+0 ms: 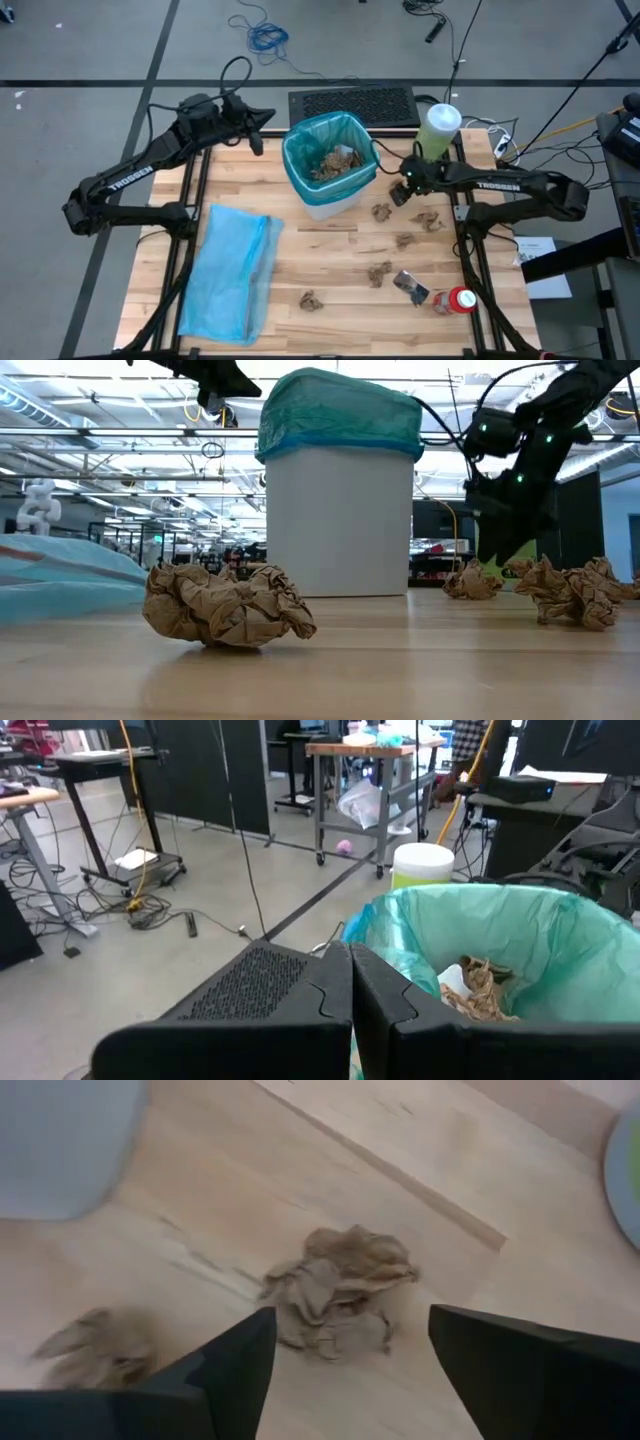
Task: Place trash/remove bag and relplace
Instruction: Put the brown paper into the blue trash bag inside the white trash bin
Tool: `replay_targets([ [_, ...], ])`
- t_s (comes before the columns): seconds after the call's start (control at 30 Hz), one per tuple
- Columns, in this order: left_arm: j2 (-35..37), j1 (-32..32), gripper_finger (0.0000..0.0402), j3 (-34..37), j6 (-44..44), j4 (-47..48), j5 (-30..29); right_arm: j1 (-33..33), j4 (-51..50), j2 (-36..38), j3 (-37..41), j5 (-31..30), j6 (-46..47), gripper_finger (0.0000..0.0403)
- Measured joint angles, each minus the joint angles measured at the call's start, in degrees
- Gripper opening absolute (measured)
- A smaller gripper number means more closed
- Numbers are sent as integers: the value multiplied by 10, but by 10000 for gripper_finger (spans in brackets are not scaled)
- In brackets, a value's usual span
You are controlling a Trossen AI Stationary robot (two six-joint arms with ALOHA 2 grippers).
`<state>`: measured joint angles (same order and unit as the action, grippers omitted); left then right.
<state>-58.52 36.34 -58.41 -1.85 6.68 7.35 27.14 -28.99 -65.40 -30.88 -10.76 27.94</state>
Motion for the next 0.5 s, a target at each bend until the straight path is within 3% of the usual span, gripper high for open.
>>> replay_targets([
  [0.17,0,0,1,0,0,0,0,0,42,-45,17,-17,37,255],
  [0.3,0,0,1,0,0,3,0,0,58,-78,23,-18,64,224],
  [0.4,0,0,1,0,0,7,0,-7,58,-91,23,-22,71,161],
  [0.5,0,-2,1,0,0,14,0,-19,63,-87,23,-11,70,72],
])
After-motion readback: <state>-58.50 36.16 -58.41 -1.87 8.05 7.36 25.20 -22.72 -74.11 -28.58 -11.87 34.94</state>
